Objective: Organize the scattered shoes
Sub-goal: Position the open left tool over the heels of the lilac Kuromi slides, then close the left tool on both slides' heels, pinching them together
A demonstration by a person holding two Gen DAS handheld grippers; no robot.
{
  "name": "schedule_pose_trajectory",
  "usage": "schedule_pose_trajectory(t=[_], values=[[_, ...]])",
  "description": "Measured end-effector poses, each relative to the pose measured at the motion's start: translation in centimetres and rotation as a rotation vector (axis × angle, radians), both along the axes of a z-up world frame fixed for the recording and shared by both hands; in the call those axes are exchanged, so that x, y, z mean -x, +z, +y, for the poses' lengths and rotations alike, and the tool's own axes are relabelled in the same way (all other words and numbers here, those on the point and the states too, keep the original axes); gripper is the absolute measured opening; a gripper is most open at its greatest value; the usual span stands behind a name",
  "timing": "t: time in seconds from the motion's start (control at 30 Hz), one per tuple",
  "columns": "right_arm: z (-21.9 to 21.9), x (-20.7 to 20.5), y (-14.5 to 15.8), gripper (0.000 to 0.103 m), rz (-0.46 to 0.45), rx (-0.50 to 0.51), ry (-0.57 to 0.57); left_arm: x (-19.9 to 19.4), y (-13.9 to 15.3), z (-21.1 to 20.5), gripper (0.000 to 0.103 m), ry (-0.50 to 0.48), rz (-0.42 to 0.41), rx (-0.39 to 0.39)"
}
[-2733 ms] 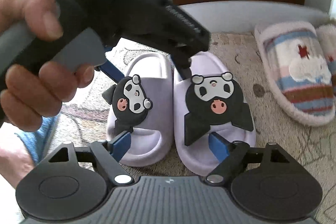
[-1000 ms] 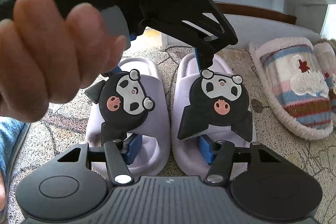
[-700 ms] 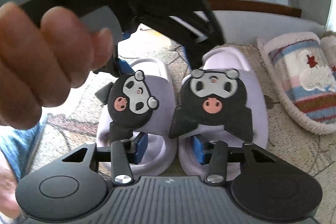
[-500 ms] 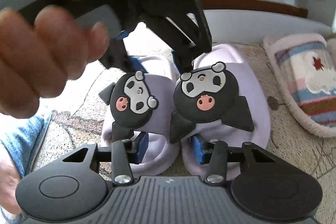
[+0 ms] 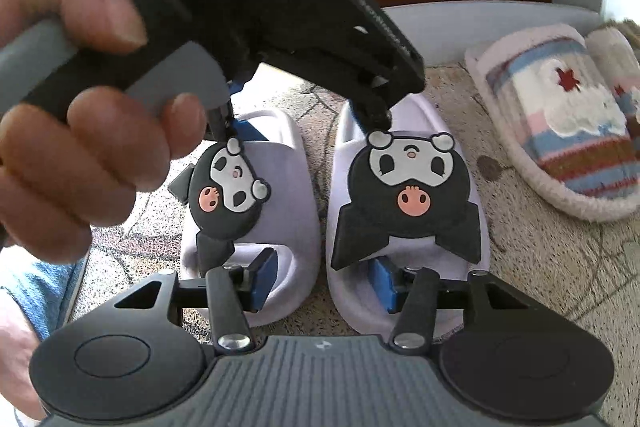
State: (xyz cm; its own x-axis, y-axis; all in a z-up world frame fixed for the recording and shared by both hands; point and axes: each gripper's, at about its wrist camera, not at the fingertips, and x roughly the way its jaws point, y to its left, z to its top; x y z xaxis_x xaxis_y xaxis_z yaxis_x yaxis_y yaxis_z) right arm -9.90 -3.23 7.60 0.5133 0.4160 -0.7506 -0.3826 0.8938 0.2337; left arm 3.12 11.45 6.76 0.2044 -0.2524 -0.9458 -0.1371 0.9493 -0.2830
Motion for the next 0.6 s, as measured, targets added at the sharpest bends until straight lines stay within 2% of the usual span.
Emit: schedule_pose_trajectory(t=[0.17, 0.3, 0.37, 0.43, 0.6], values=[[-0.5, 0.1, 0.8, 0.056, 0.008, -0.007, -0.019, 0.5, 0.2, 1.0, 0.073, 0.072, 0.049, 0.110], [0.8, 0.3, 1.1, 0.054, -0.038, 0.010, 0.002, 0.2, 0.7, 2.5, 0.079, 0.097, 0.051, 0.120], [1.7, 0.3, 1.3, 0.053, -0.052, 0.050, 0.034, 0.0, 0.6, 3.3, 0.079, 0.115, 0.057, 0.112], [1.9, 0.6, 1.4, 0.058, -0.064, 0.075, 0.044, -0.2, -0.1, 4.1, 0.080, 0.142, 0.078, 0.084], [1.6, 1.0, 1.3, 0.060, -0.053, 0.069, 0.029, -0.2, 0.1, 4.5, 0.087, 0.128, 0.045, 0.024]])
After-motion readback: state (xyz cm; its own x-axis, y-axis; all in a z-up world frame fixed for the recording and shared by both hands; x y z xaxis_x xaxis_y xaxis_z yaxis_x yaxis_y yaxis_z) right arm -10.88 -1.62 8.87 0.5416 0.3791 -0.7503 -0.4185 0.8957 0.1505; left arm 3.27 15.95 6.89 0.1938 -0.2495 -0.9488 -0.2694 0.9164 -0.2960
